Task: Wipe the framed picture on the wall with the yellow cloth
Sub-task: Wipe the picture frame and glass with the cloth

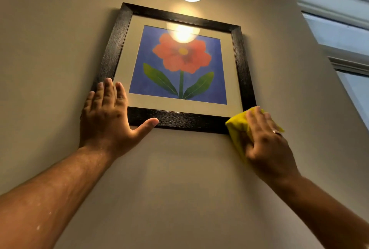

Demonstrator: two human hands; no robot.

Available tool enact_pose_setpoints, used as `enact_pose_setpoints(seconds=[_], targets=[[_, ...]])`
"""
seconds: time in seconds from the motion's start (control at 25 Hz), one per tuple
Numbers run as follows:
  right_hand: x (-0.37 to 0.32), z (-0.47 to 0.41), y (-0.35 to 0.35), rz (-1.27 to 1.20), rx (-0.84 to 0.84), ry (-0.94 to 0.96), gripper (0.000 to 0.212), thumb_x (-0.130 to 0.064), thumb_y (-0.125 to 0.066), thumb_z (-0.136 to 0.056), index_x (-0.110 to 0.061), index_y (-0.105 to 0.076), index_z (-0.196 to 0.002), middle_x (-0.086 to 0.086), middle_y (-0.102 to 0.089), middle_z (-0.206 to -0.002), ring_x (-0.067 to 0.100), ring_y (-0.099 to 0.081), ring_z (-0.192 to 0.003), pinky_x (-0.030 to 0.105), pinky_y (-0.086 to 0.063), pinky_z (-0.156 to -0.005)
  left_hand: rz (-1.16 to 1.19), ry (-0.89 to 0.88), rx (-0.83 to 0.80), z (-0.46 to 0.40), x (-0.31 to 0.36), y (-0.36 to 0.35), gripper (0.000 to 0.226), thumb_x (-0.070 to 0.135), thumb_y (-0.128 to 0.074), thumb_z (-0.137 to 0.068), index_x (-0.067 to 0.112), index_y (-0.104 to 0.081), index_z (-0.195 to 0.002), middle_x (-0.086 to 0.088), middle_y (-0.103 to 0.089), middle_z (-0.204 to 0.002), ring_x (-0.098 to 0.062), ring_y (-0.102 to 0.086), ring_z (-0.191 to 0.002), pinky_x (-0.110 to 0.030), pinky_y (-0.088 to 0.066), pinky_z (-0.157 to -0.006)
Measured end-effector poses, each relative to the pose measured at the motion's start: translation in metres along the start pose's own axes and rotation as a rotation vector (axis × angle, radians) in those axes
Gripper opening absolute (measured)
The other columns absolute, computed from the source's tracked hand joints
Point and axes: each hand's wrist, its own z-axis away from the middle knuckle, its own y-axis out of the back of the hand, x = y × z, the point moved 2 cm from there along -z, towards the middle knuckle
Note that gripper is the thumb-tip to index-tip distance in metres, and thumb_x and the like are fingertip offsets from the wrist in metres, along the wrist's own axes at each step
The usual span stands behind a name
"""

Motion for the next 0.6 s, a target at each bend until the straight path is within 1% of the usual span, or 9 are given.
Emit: enact_pose_setpoints(seconds=[0.04,0.08,0.24,0.28,0.36,0.44,0.48,0.52,0.6], targets=[[-0.005,-0.001,-0.001,-0.016,0.026,-0.086,0.074,-0.013,-0.053,-0.083,-0.019,-0.022,-0.149,0.006,-0.015,-0.161,0.028,-0.013,-0.148,0.046,-0.023,-0.120,-0.004,0.001,-0.004,0.000,0.001,0.000,0.124,0.092,-0.018,-0.067,0.001,-0.017,-0.151,-0.027,-0.017,-0.159,-0.039,-0.017,-0.148,-0.050,-0.015,-0.122],[-0.020,0.000,-0.005,-0.037,0.041,-0.084,0.073,-0.012,-0.053,-0.082,-0.018,-0.024,-0.148,0.008,-0.017,-0.160,0.029,-0.013,-0.148,0.044,-0.019,-0.121,-0.007,0.000,-0.007,0.001,0.001,0.001,0.124,0.092,-0.018,-0.067,0.000,-0.017,-0.151,-0.027,-0.017,-0.159,-0.040,-0.018,-0.148,-0.050,-0.015,-0.122],[-0.071,0.000,-0.025,-0.003,-0.030,0.406,0.060,-0.033,-0.047,-0.091,-0.021,-0.030,-0.147,0.006,-0.026,-0.157,0.025,-0.020,-0.147,0.038,-0.014,-0.121,0.003,-0.002,-0.004,0.000,0.000,0.001,0.124,0.091,-0.018,-0.067,-0.001,-0.020,-0.150,-0.028,-0.018,-0.158,-0.040,-0.019,-0.148,-0.051,-0.016,-0.121],[-0.061,-0.008,-0.018,0.001,-0.048,0.394,0.059,-0.032,-0.047,-0.091,-0.022,-0.030,-0.147,0.005,-0.027,-0.158,0.022,-0.021,-0.147,0.035,-0.016,-0.119,0.007,-0.006,-0.006,0.000,0.000,0.001,0.124,0.091,-0.018,-0.067,-0.001,-0.020,-0.150,-0.028,-0.018,-0.158,-0.040,-0.019,-0.148,-0.051,-0.016,-0.121],[-0.031,-0.022,-0.004,-0.032,-0.011,0.152,0.060,-0.024,-0.048,-0.088,-0.023,-0.032,-0.146,0.003,-0.027,-0.158,0.021,-0.022,-0.147,0.034,-0.021,-0.117,0.009,-0.012,-0.005,0.001,-0.001,0.001,0.123,0.091,-0.019,-0.068,0.000,-0.020,-0.150,-0.028,-0.018,-0.158,-0.041,-0.019,-0.147,-0.052,-0.016,-0.121],[-0.031,-0.022,-0.004,-0.040,0.048,-0.053,0.056,-0.026,-0.045,-0.087,-0.022,-0.039,-0.142,0.006,-0.030,-0.157,0.026,-0.023,-0.146,0.040,-0.023,-0.117,0.004,-0.009,-0.009,0.002,0.000,0.001,0.122,0.091,-0.020,-0.068,0.000,-0.020,-0.150,-0.028,-0.018,-0.159,-0.040,-0.019,-0.148,-0.051,-0.016,-0.121],[-0.052,-0.020,-0.009,-0.071,0.079,-0.006,0.051,-0.030,-0.045,-0.088,-0.021,-0.045,-0.138,0.008,-0.036,-0.154,0.027,-0.026,-0.145,0.040,-0.023,-0.118,0.001,-0.010,-0.011,0.002,0.000,0.001,0.122,0.091,-0.019,-0.068,0.001,-0.020,-0.151,-0.027,-0.017,-0.159,-0.040,-0.019,-0.148,-0.051,-0.017,-0.121],[-0.079,-0.018,-0.019,-0.084,0.081,0.132,0.048,-0.035,-0.046,-0.089,-0.021,-0.048,-0.135,0.009,-0.040,-0.151,0.027,-0.029,-0.143,0.040,-0.022,-0.119,0.001,-0.007,-0.013,0.002,0.001,0.001,0.122,0.090,-0.018,-0.069,0.001,-0.019,-0.151,-0.027,-0.017,-0.159,-0.040,-0.019,-0.148,-0.051,-0.017,-0.120],[-0.119,-0.012,-0.036,-0.029,0.028,0.428,0.052,-0.037,-0.045,-0.092,-0.020,-0.041,-0.141,0.008,-0.037,-0.153,0.028,-0.028,-0.144,0.040,-0.020,-0.120,0.002,-0.011,-0.016,0.002,0.000,0.002,0.121,0.090,-0.017,-0.069,0.001,-0.018,-0.151,-0.026,-0.016,-0.160,-0.039,-0.018,-0.148,-0.050,-0.017,-0.120]])
